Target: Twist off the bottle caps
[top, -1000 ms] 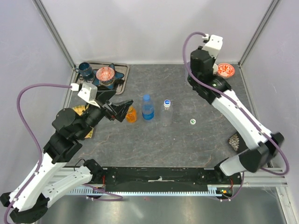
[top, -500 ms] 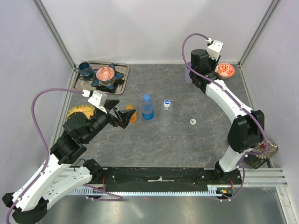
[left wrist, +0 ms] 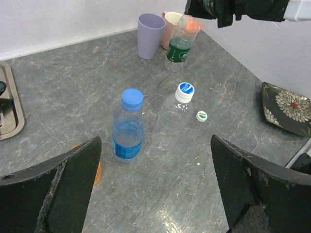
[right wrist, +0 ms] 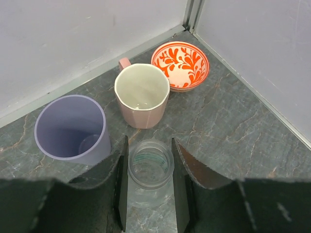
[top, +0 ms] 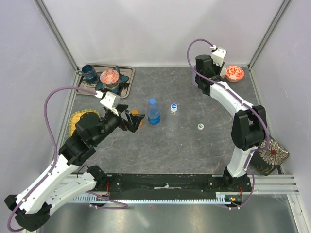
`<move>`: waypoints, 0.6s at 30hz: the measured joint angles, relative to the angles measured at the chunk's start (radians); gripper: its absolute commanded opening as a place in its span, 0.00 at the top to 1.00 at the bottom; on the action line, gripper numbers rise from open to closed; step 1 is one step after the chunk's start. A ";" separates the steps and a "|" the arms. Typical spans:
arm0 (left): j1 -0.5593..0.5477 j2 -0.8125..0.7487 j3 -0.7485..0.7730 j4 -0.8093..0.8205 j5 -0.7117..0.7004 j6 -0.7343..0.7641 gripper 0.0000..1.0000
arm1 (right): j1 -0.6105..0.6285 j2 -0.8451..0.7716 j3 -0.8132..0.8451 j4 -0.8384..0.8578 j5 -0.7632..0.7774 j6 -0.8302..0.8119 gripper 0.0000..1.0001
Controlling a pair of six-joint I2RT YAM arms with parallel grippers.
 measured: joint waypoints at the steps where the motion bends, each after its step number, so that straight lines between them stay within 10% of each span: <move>1: 0.000 0.007 0.000 0.000 0.000 0.000 0.01 | -0.002 0.003 0.000 0.002 -0.003 0.003 1.00; 6: 0.000 0.033 0.000 0.000 0.002 0.000 0.01 | -0.013 0.024 0.006 0.007 -0.024 0.006 0.98; 18: 0.000 0.039 -0.001 0.003 0.009 0.000 0.01 | -0.023 0.026 0.028 -0.028 -0.067 0.012 0.48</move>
